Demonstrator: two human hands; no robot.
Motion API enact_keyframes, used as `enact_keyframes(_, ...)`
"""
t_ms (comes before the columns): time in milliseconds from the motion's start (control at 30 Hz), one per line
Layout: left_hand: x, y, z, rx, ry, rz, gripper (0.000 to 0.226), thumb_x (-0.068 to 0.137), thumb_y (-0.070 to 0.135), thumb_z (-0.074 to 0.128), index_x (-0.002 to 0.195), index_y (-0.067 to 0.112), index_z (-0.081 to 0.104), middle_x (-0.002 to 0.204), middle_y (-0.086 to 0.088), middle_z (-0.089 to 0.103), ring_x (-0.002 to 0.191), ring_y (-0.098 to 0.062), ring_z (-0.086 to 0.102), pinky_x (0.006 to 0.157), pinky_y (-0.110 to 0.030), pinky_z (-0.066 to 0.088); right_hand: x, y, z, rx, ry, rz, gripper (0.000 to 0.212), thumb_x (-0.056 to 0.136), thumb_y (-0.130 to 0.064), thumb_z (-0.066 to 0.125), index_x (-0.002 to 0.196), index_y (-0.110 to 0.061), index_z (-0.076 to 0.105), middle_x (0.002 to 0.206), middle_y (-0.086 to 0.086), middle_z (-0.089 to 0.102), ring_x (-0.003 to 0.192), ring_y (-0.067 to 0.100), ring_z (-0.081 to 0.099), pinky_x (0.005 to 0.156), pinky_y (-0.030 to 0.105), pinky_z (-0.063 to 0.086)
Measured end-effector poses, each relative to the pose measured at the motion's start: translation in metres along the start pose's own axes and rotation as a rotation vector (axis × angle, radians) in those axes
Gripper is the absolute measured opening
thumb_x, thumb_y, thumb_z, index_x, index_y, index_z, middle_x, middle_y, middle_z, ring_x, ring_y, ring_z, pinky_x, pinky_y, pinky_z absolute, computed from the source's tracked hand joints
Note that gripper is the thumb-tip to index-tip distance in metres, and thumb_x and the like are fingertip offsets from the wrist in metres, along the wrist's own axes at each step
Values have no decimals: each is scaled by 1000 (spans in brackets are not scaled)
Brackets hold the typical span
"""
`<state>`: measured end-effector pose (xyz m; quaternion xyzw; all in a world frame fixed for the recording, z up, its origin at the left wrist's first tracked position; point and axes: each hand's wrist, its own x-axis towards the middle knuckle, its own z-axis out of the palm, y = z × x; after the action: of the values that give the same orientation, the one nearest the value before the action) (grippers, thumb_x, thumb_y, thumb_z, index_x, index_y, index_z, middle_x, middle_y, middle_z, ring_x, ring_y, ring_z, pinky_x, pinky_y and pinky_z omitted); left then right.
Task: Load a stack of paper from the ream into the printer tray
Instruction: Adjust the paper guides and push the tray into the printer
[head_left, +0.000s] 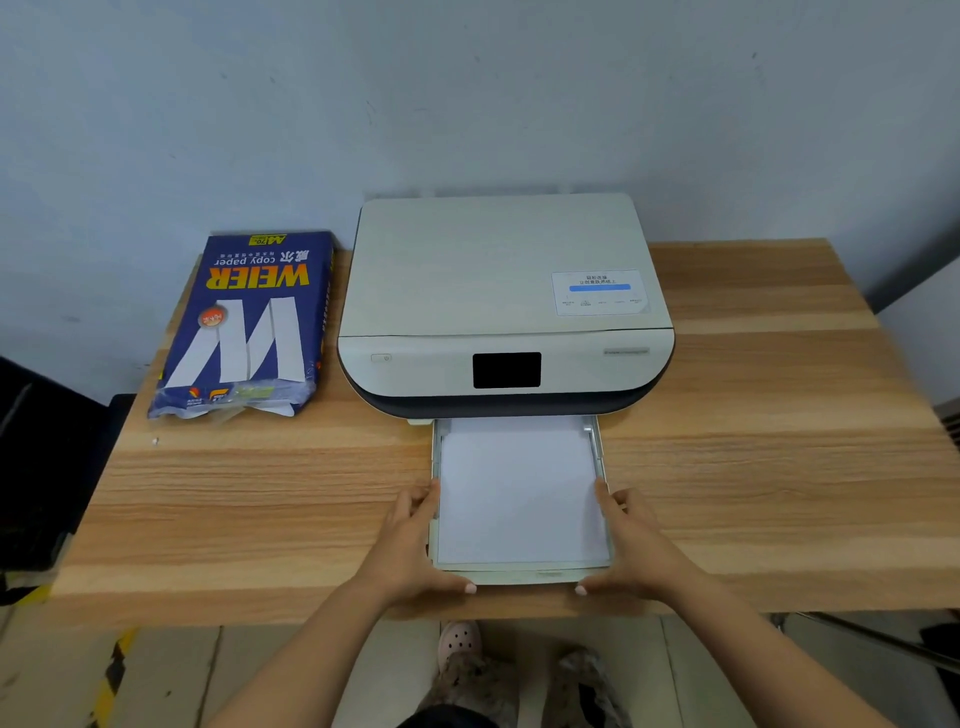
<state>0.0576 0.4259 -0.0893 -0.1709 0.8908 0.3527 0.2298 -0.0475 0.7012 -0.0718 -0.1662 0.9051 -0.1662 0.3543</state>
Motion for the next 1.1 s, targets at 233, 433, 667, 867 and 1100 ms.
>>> enact_keyframes(233, 2, -1, -5, 44, 12, 14, 137, 42, 71, 79, 151, 27, 8, 146, 4, 21, 136, -16, 21, 115, -35, 27, 2, 3, -3, 44, 17, -16, 136, 52, -56, 83, 150, -21, -5, 138, 2, 23, 125, 17, 29, 106, 26, 31)
enact_keyframes(433, 6, 6, -9, 72, 59, 39, 130, 49, 68, 79, 151, 25, 11, 153, 2, 20, 140, -19, 17, 116, -39, 24, 7, 1, -5, 105, 77, -24, 130, 55, -51, 84, 151, -22, 0, 147, 3, 21, 134, 21, 27, 110, 32, 32)
enact_keyframes(667, 13, 10, -11, 73, 60, 86, 123, 58, 59, 80, 151, 28, 5, 159, 0, 15, 145, -22, 11, 118, -42, 20, 13, 1, -11, 162, 149, -59, 119, 55, -47, 85, 149, -28, 15, 147, 1, 28, 134, 19, 31, 109, 34, 34)
enact_keyframes(867, 25, 11, -16, 126, 52, 83, 118, 64, 48, 82, 150, 34, 1, 160, 0, 8, 146, -23, 6, 118, -44, 20, 21, 2, -15, 155, 154, -54, 106, 57, -48, 83, 145, -31, 27, 152, 2, 27, 137, 21, 29, 110, 38, 33)
enact_keyframes(1100, 30, 10, -24, 43, 168, 115, 115, 52, 46, 87, 145, 34, 20, 148, 8, 38, 134, -18, 30, 108, -39, 34, 28, -3, -15, 160, 202, -38, 100, 60, -45, 83, 144, -28, 30, 151, 0, 31, 136, 20, 33, 108, 37, 35)
